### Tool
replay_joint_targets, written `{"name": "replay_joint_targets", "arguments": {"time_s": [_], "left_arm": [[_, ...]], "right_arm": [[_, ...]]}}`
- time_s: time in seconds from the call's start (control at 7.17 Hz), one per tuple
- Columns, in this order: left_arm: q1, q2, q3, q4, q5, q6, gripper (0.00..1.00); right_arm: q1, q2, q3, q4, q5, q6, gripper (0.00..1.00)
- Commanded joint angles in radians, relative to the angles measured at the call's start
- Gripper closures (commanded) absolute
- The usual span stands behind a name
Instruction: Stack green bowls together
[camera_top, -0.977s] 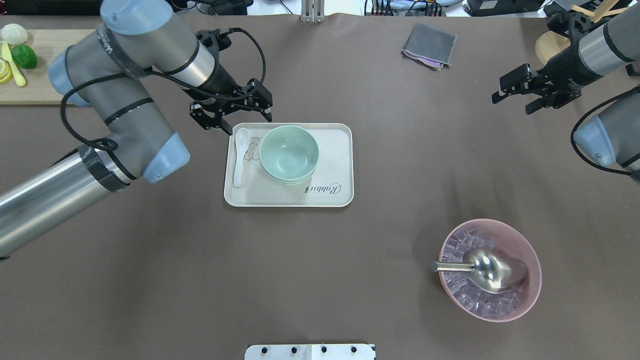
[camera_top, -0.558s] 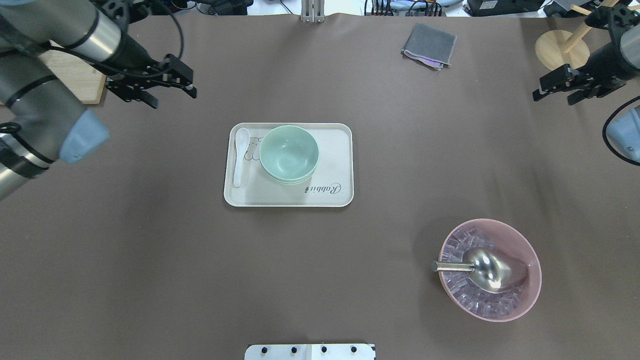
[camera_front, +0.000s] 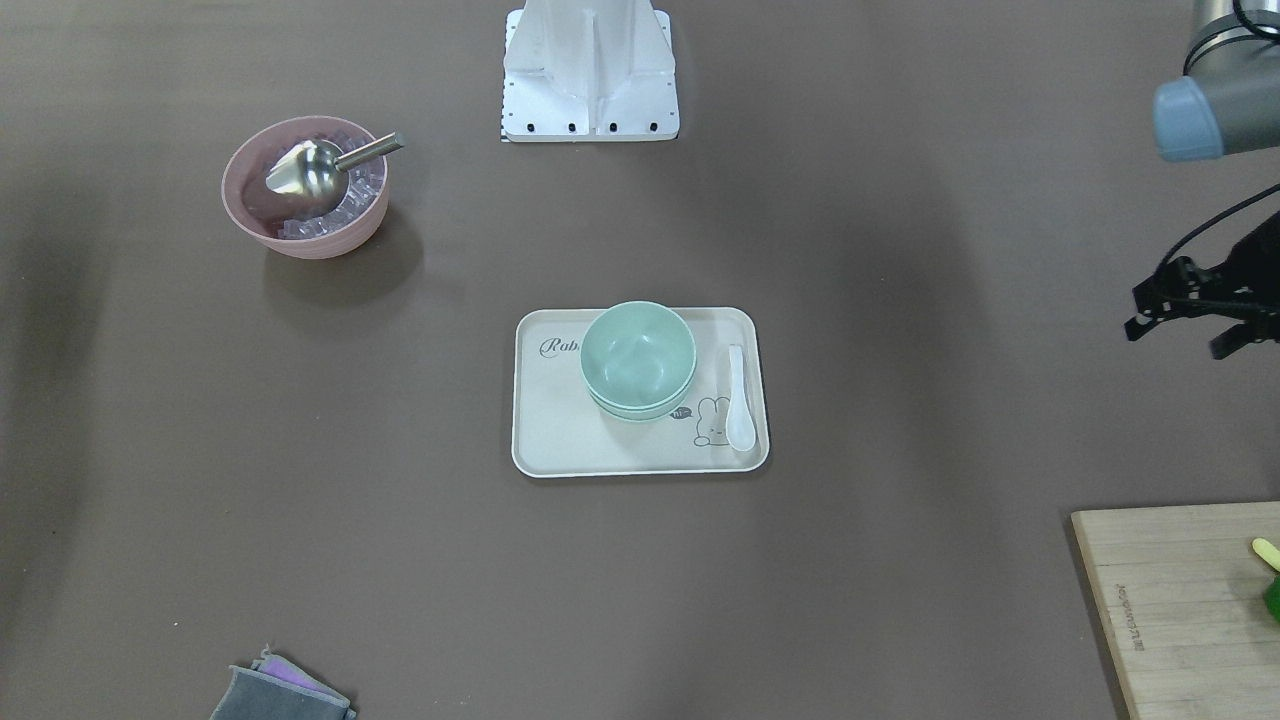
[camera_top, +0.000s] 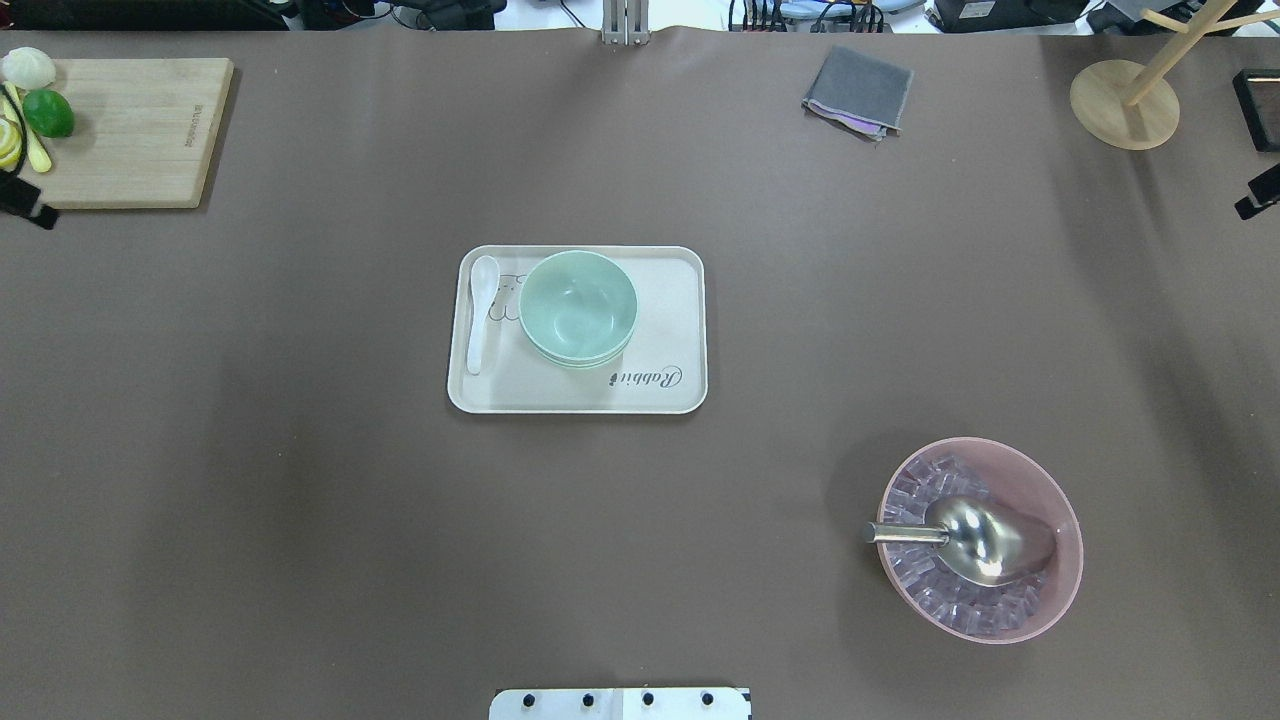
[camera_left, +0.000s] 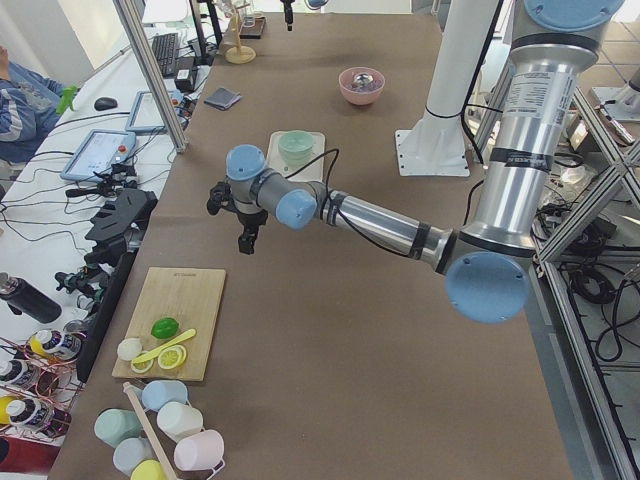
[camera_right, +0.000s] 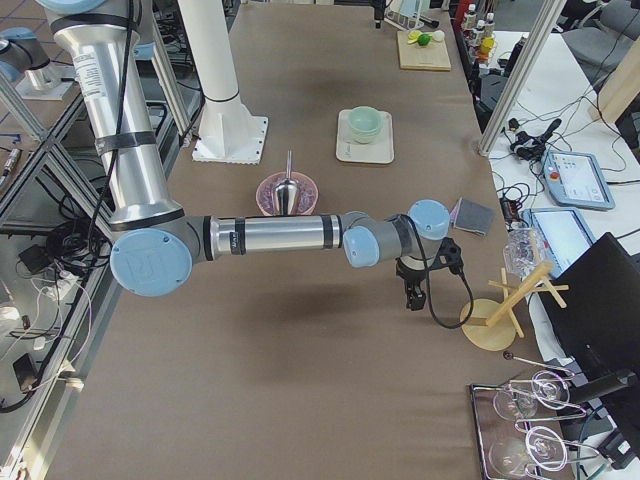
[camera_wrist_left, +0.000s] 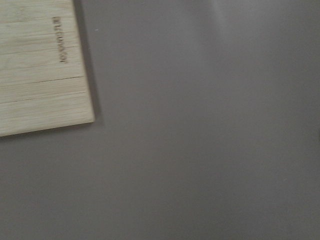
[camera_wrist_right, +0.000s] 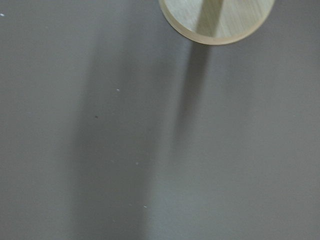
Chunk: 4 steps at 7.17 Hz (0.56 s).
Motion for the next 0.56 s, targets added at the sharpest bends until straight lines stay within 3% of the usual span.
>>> {"name": "replay_joint_targets", "arguments": {"time_s": [0.0, 0.14, 0.42], "left_arm": [[-0.085, 0.104, 0.016, 0.023, 0.011, 0.192, 0.01], [-0.095, 0.164, 0.018, 0.014, 0.010, 0.209, 0.01], [-0.108, 0.170, 0.032, 0.003, 0.014, 0.210, 0.01]], "right_arm": [[0.037, -0.026, -0.034, -0.002, 0.020, -0.083, 0.00], [0.037, -0.026, -0.033, 0.002, 0.020, -0.083, 0.00], [0.037, -0.021, -0.028, 0.001, 0.017, -0.082, 0.00]]}}
